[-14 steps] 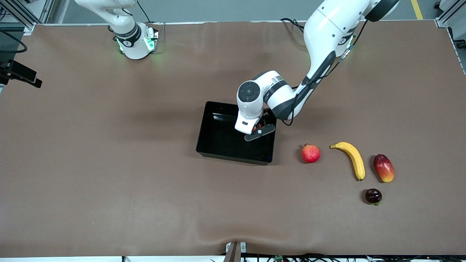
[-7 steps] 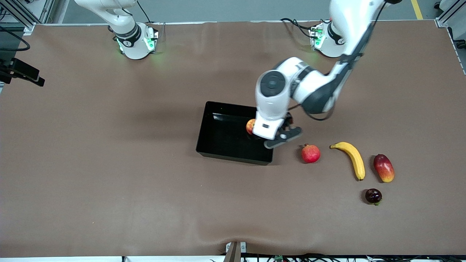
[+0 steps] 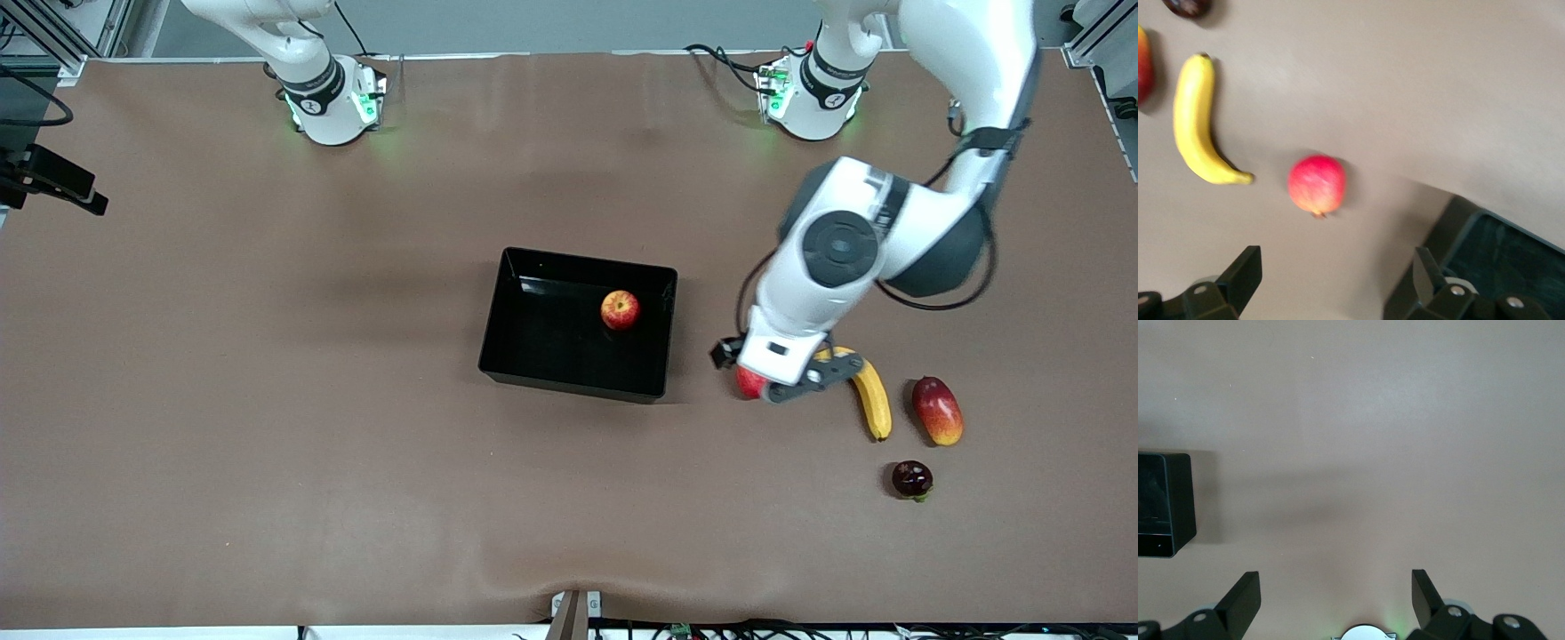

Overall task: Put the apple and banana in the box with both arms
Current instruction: 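Move the left gripper back toward the yellow banana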

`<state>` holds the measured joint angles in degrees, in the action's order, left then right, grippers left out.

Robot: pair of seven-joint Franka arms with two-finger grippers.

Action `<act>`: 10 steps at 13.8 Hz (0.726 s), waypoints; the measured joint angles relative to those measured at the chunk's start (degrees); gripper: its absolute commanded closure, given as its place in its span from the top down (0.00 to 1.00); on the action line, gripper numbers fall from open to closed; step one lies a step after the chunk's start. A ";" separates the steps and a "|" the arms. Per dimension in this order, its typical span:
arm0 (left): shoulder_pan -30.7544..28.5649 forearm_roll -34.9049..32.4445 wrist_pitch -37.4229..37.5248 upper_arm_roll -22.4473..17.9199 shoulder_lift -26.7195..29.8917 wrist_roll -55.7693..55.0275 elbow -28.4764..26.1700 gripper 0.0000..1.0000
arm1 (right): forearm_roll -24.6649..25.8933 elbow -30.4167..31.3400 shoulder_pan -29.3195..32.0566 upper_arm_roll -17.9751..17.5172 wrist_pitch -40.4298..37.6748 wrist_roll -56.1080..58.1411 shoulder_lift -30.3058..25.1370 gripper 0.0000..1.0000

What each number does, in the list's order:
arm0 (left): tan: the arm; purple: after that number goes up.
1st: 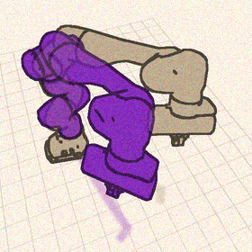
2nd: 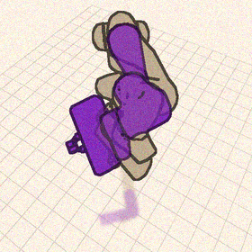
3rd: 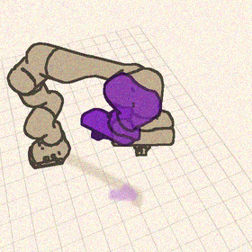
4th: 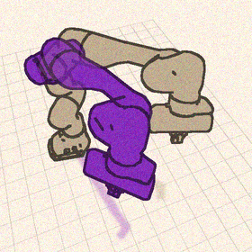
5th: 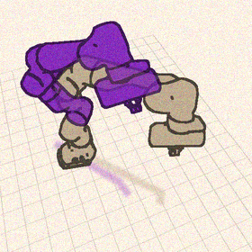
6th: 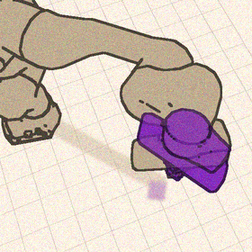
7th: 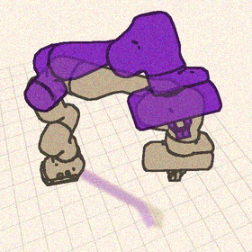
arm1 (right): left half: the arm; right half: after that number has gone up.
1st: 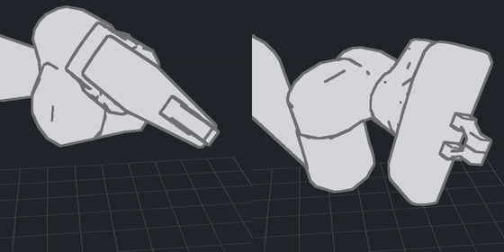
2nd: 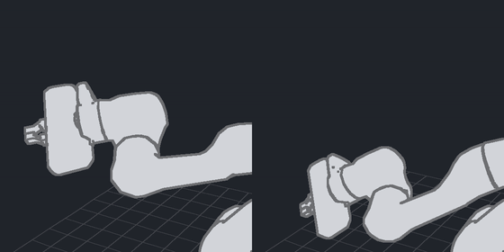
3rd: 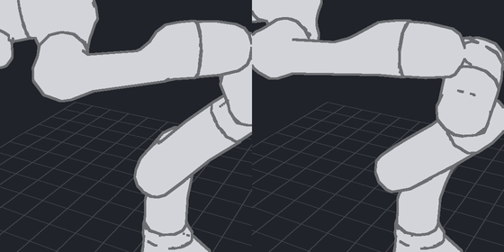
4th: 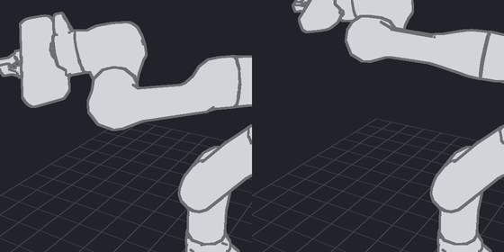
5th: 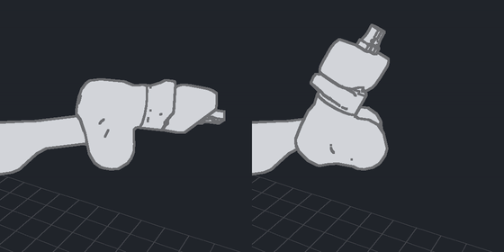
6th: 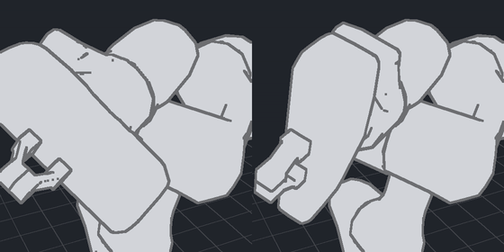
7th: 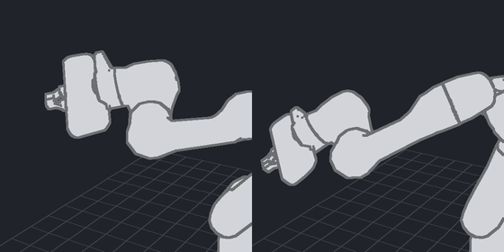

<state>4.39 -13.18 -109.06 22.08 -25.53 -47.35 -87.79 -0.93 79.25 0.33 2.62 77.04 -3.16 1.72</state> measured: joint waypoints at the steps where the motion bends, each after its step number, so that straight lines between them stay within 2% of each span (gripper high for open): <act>1: -1.98 0.00 0.79 -0.01 0.29 2.28 0.06 1.00 | 0.00 0.00 0.00 0.03 0.18 0.00 0.00 1.00; 5: -9.33 0.00 3.96 -0.24 0.66 11.10 0.26 1.00 | 0.00 0.00 0.00 0.12 0.61 -0.02 0.00 1.00; 10: -11.08 0.00 6.24 -2.54 -0.22 14.61 0.38 1.00 | 0.00 0.00 0.00 0.10 0.63 -0.02 0.05 1.00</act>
<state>-6.70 -13.18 -102.83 19.54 -25.76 -32.74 -87.41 -0.93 79.25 0.33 2.72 77.67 -3.18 1.77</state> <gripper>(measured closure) 0.000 0.000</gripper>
